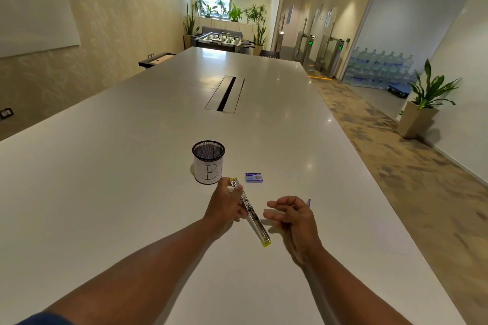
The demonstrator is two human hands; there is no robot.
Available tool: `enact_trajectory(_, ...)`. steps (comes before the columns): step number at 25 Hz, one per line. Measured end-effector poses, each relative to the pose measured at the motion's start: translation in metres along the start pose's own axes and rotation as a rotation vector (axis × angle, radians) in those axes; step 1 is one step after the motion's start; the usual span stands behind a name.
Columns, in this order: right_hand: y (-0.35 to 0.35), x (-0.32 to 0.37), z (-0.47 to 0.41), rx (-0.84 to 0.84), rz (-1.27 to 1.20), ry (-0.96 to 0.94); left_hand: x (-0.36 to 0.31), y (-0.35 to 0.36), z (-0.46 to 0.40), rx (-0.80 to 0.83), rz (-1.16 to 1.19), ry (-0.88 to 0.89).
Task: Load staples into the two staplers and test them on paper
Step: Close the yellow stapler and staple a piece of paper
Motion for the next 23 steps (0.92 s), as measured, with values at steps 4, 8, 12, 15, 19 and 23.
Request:
enact_trajectory(4, 0.014, -0.006, 0.0, -0.016, 0.143, -0.004, -0.002, -0.003, 0.0, 0.003, 0.013, -0.01)
enact_trajectory(8, 0.027, -0.006, 0.001, -0.01, 0.256, 0.065, -0.004, -0.004, 0.0, 0.008, 0.027, -0.028)
enact_trajectory(12, 0.031, 0.005, 0.001, 0.046, 0.128, 0.108, -0.007, 0.0, 0.001, 0.037, 0.076, -0.02)
enact_trajectory(15, 0.039, 0.007, 0.004, 0.056, 0.153, -0.037, -0.006, 0.009, 0.005, 0.116, 0.097, -0.016)
enact_trajectory(19, 0.047, 0.001, 0.005, 0.054, 0.297, -0.128, -0.001, 0.02, 0.01, 0.206, 0.128, -0.006)
enact_trajectory(23, 0.051, -0.002, 0.007, 0.117, 0.497, -0.256, 0.002, 0.022, 0.012, 0.24, 0.059, 0.023)
Point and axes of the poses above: each hand's wrist, its own z-axis away from the middle knuckle, its own y-axis out of the palm, x = y × z, the point moved 6 cm from there along -z, towards the middle knuckle, and after that the axes turned 5 degrees about y, right-handed, at the moved point
